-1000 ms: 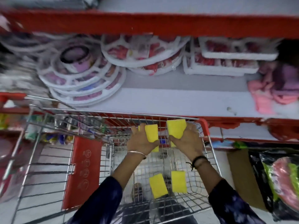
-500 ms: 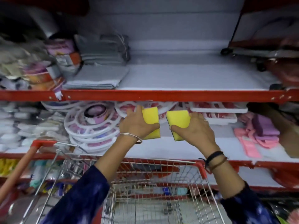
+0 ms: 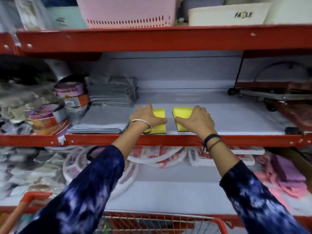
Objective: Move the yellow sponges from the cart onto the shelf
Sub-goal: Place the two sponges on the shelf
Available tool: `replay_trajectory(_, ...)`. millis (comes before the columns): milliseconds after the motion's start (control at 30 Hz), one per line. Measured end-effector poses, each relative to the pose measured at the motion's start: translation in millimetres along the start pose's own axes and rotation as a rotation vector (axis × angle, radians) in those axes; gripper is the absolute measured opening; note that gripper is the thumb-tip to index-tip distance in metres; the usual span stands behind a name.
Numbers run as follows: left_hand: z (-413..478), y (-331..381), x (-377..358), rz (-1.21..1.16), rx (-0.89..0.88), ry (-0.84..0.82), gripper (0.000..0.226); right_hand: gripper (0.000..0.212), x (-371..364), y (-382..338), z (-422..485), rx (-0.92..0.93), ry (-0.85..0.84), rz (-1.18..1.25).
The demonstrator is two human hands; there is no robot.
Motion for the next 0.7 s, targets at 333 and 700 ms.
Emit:
replay_trajectory(333, 84, -4, -27, 0.104, 0.051, -0.09, 0.088, 0.088, -52, 8, 82, -0.085, -0.107, -0.05)
replay_trajectory(700, 93, -10, -31, 0.137, 0.026, -0.025, 0.082, 0.106, -60, 22, 87, -0.084, -0.046, -0.086)
Point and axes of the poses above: each hand's wrist, its own z-axis towards the middle knuckle, its own x-axis out of the back of the hand, y = z × x, the point moved 9 cm from there along z, towards the middle knuckle, and after that the axes turned 12 degrees about -y, right-handed, at the moved point
